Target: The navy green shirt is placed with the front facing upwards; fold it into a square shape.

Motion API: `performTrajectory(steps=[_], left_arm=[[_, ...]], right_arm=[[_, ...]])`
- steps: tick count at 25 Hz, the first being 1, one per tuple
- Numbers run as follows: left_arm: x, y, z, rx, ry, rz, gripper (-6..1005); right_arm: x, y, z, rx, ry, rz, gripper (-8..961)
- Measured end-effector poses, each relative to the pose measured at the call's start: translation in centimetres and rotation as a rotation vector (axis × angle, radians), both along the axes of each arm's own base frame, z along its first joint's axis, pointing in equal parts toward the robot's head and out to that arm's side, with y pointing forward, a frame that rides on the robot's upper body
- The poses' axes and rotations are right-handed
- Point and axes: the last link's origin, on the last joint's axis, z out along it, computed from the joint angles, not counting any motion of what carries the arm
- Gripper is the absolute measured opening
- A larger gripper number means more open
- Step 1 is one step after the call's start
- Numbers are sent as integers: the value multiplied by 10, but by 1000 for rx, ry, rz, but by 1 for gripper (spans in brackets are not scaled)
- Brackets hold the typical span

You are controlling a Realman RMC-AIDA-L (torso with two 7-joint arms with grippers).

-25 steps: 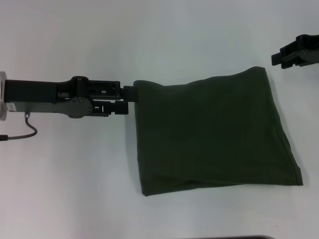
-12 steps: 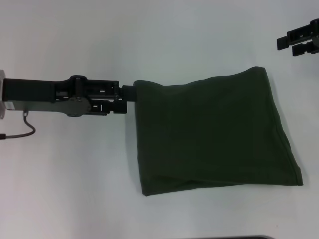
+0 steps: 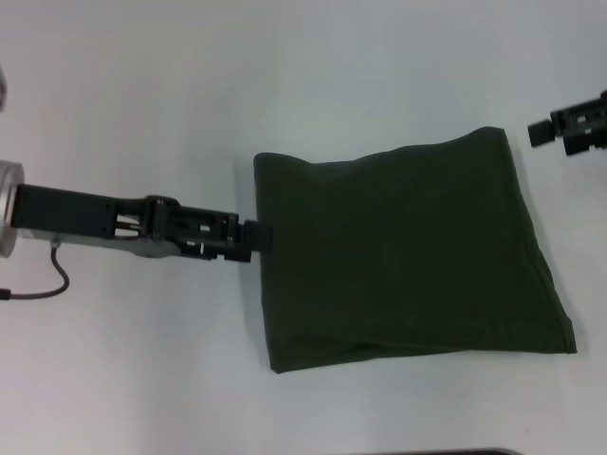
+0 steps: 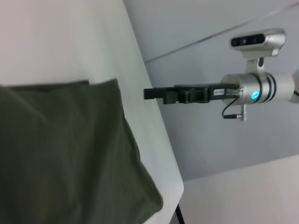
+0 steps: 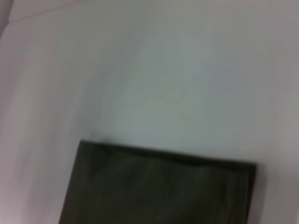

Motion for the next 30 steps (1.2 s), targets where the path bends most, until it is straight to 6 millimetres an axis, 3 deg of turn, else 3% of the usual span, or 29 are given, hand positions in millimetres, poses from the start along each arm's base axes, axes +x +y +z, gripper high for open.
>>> performTrajectory(steps=[5,17,21,25,30], left_arm=[[-3,0,-3,-11,29,21,697],[-3,1,-3,15,32,-21,699],[-2,-13,-15,117,-27,-294,698],[-12,-26,-30,260,-75,-542,693],[-26,-33,-32,434,-122,-669,690]], right_arm=[[4,-14,-1,-53,31,-4,937],[7,-26,-2,-78,67,11,932],[-6,-37,-18,-14,215,269,931],[-28,-72,-44,136,386,713,931],[-19,-109,-77,198,419,951,932]])
